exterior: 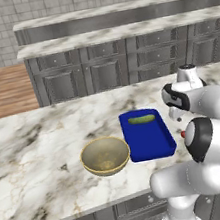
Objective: Place the two vegetables and bowl onto the tray for setting up a vegetable dip station.
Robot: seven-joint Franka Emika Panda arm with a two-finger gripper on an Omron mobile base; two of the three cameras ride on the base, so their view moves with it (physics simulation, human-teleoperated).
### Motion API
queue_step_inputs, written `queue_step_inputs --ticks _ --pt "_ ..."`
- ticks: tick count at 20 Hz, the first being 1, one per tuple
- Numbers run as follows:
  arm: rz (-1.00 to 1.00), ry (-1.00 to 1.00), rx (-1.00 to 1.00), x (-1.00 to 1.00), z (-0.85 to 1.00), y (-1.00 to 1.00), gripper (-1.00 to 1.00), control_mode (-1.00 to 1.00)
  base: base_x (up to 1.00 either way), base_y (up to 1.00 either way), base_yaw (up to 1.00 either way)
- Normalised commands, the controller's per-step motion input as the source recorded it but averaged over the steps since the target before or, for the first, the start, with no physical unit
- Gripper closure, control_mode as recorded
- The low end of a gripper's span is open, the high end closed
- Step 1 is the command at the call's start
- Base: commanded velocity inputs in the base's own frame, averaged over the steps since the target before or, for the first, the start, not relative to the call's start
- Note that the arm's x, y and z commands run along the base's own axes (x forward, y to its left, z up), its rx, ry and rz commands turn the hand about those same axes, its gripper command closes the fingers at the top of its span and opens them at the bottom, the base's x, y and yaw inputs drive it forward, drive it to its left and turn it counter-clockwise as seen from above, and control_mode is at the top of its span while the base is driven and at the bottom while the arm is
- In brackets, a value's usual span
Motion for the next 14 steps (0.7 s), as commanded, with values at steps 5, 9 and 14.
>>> queue_step_inputs --ticks 5,9,14 --pt "-0.01 0.0 0.01 -0.14 -0.18 0.0 -1.0 -1.0 0.0 0.0 0.0" --pt "-0.01 0.0 0.0 -0.05 -0.15 0.0 -1.0 -1.0 0.0 0.0 0.0" --pt "-0.01 0.0 0.0 0.0 -0.2 0.0 -1.0 -1.0 0.0 0.0 0.0"
